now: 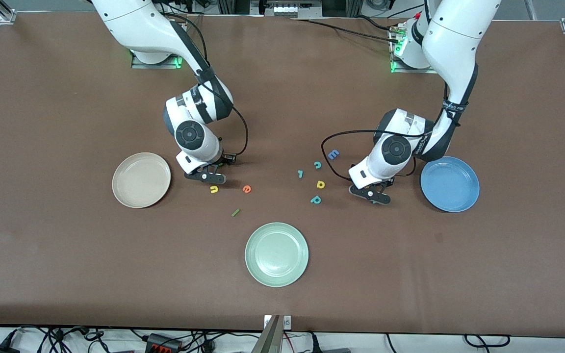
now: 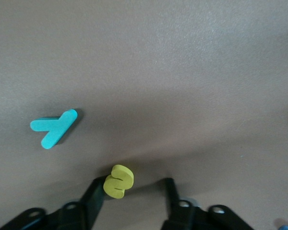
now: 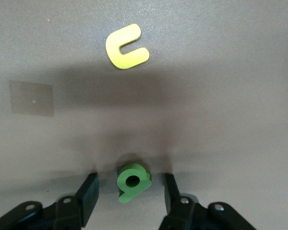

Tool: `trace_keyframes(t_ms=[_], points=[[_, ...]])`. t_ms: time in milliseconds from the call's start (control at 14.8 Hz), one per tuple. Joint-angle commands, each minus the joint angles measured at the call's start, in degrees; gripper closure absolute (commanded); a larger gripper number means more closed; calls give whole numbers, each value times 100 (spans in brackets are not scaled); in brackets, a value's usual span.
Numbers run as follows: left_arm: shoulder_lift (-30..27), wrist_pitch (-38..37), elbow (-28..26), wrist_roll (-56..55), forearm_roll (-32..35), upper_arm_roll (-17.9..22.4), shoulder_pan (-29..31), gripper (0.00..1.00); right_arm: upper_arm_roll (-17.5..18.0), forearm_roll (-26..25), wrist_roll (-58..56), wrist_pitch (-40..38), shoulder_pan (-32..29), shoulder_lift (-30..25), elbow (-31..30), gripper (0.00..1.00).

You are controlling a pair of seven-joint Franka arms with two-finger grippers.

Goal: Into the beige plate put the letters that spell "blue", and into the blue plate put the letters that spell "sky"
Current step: 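Grasp green g with the right gripper while the left gripper grasps yellow z, then place green g on the white plate while the left gripper places z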

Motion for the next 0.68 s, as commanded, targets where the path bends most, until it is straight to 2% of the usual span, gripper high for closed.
trace_keyframes(t_ms=[0,135,202,472,608], points=[[-22,92,-51,72,98,16,-7,55,-34,58,-29,-27,-22,-17,3,72],[-31,92,-33,63,379,7,19,56,-43,58,-64,-27,-83,-26,12,91],[-22,100,-33,63,389,7,28,57,-43,58,-99,-35,-119,-52,12,94],[-14,109,46,72,398,7,10,62,-78,58,-160,-53,-294,-393,12,95],[22,109,73,72,407,7,1,65,-104,-38,-265,-376,-539,-614,99,95]])
